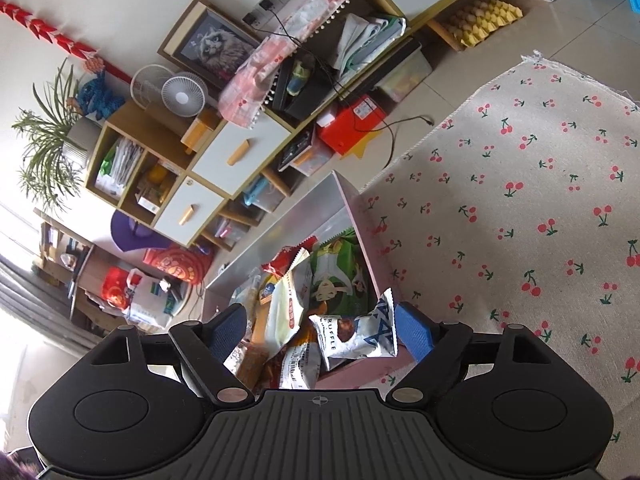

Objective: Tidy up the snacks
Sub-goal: 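Open the left tool into the pink box while the right tool releases the silver packet inside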

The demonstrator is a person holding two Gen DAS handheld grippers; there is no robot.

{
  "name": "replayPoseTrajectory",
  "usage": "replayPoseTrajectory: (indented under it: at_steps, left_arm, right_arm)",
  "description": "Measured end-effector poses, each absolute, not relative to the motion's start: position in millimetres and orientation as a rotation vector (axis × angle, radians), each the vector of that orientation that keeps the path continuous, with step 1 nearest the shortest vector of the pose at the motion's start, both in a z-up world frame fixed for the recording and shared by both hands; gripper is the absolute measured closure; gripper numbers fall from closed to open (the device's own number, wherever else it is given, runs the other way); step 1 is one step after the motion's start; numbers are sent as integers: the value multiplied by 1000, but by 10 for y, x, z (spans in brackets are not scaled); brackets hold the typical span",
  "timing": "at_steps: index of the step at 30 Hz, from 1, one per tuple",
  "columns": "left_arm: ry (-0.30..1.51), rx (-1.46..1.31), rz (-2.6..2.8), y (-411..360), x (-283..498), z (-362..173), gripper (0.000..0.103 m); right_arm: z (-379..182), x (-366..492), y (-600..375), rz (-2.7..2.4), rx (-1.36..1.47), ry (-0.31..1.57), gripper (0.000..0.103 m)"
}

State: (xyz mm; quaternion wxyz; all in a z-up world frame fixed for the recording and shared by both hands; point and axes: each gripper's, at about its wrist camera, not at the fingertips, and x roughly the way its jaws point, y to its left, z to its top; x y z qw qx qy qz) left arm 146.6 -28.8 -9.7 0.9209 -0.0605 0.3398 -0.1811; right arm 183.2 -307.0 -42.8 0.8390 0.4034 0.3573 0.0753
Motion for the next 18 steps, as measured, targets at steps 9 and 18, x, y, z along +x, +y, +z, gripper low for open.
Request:
replayPoseTrajectory:
  at_steps: [9,18]
  left_arm:
    - [723,-162,-356,-202,1433,-77,15]
    - [779,-199,-351,-173,1434,-102,15]
  right_arm:
    - [-366,1901,-2923,236,839,721,17]
    - [-403,1846,-3100,155,874,736,16]
